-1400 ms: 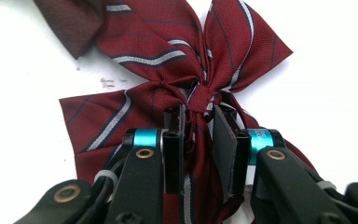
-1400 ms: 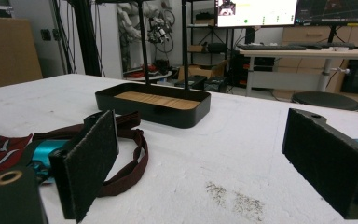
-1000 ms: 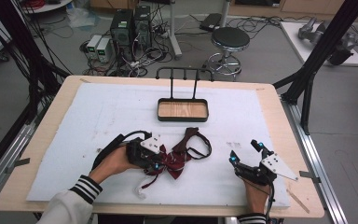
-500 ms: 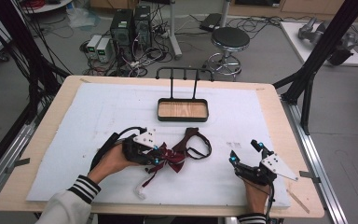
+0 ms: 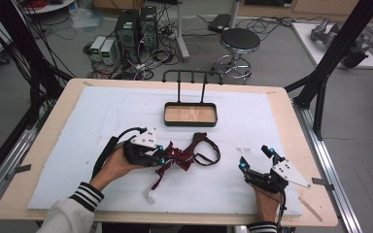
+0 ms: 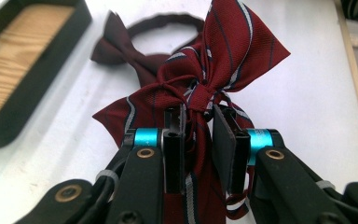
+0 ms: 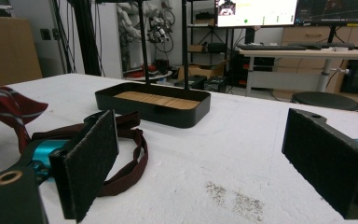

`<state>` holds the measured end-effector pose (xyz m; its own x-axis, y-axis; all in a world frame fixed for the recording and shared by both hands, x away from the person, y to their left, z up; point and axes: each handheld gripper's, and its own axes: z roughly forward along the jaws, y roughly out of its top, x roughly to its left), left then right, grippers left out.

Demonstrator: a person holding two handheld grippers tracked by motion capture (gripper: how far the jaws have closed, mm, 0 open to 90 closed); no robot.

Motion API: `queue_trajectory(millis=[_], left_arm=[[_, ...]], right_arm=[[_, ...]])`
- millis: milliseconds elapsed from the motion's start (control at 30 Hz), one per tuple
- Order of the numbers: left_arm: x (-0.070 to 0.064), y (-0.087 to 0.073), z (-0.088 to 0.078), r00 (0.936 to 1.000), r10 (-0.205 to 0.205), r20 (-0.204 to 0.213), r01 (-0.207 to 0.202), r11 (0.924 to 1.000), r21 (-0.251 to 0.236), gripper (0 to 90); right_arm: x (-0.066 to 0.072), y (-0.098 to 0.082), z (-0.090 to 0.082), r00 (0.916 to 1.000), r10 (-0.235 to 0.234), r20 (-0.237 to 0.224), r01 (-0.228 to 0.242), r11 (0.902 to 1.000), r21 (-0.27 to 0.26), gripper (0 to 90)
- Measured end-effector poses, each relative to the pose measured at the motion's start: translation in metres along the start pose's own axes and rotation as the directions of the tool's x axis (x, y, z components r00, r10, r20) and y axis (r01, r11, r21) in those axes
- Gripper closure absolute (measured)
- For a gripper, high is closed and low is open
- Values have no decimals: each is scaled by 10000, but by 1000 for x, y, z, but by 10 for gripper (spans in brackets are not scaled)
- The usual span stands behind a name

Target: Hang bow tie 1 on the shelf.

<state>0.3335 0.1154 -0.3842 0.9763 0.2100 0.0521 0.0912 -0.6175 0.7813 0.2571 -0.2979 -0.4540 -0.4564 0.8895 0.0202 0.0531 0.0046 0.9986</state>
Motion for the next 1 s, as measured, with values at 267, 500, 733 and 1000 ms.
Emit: queue_trajectory(millis=[267, 500, 733, 1000], left_arm=[[2, 1, -9, 9984, -234, -512, 193, 9966, -806, 744], [4, 2, -16, 9951, -427, -894, 305, 9905, -1342, 745], [7, 4, -28, 9881, -617, -1406, 333, 9800, -1962, 746], [8, 7, -39, 9783, -808, -1908, 326, 9693, -2435, 748]], right_arm=[[0, 0, 0, 10000, -7, 9, 7, 10000, -8, 99], [0, 0, 0, 10000, -7, 17, 7, 10000, -1, 99], [0, 0, 0, 10000, -22, 21, 22, 10000, 8, 99], [0, 0, 0, 10000, -9, -4, 9, 10000, 24, 99]])
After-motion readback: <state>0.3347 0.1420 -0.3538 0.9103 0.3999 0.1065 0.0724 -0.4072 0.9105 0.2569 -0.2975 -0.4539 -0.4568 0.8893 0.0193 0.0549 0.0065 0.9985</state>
